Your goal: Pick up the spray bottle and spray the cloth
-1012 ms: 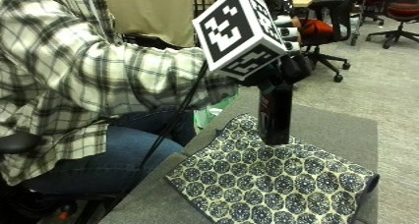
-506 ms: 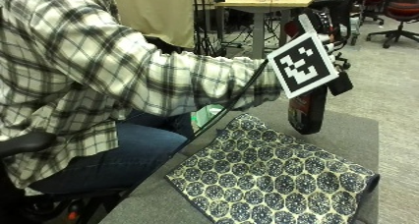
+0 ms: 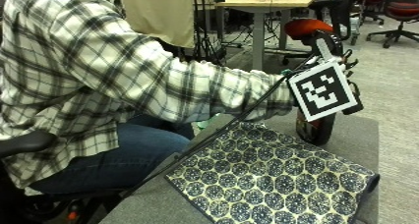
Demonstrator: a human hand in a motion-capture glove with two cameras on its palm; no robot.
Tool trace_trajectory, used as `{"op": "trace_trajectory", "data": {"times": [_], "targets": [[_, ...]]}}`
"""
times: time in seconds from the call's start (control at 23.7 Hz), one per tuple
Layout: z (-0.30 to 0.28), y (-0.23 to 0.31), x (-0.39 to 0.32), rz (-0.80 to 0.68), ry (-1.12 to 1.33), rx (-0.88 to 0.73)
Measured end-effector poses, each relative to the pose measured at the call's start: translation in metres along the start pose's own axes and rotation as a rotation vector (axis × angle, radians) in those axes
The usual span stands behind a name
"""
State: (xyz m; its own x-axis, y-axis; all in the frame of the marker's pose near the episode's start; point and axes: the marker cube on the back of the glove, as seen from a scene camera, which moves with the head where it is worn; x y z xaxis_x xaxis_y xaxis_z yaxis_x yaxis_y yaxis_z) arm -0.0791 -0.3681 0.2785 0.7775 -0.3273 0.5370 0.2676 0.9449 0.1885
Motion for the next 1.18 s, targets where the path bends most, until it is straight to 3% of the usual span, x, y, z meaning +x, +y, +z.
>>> {"op": "trace_trajectory", "data": {"times": [0.89,1.18], "targets": [[0.003,0.003,0.002,0.050,0.061,-0.067],[-0.020,0.022,0.006,0.098,0.273,-0.227]]}}
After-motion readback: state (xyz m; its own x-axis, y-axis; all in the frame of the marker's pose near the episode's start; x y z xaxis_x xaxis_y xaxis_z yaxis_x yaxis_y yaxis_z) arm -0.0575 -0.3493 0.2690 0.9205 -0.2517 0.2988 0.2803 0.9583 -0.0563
